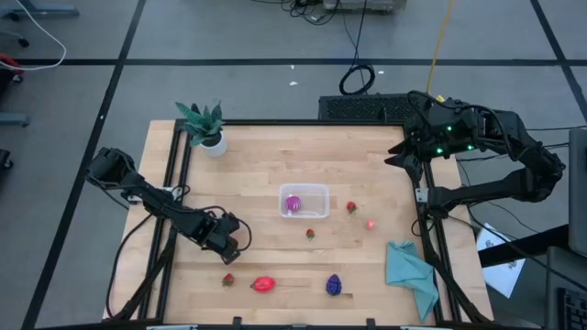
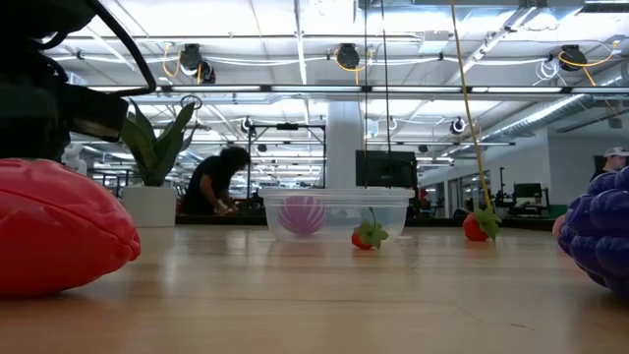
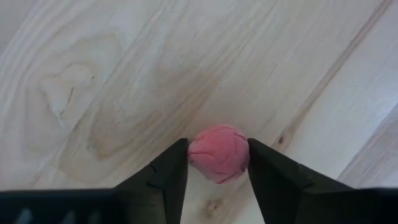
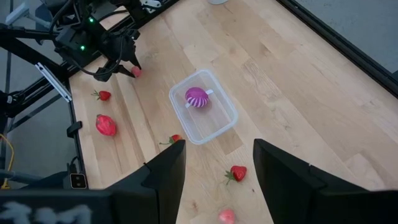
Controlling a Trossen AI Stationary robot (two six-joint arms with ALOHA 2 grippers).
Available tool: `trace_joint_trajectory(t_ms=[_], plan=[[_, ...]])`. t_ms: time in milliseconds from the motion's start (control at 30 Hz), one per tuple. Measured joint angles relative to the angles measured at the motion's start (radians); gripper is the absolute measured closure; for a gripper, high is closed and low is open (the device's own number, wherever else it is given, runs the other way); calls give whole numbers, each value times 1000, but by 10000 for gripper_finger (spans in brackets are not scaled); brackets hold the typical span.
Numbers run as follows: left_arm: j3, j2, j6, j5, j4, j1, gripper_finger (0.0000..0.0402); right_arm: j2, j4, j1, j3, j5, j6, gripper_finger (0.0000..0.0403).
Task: Pick and placing Produce into tupperware
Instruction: Put the left pink peach into the transparent bin
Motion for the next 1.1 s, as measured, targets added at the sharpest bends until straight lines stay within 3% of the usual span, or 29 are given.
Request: trace_joint_trajectory(t_ms=[667,1100], plan=[[36,-20,58,-8,17,38,250,31,2,0,0,0,-2,222],[207,-20,430,-19,-17,220,250,45,1,0,0,0,-31,222]])
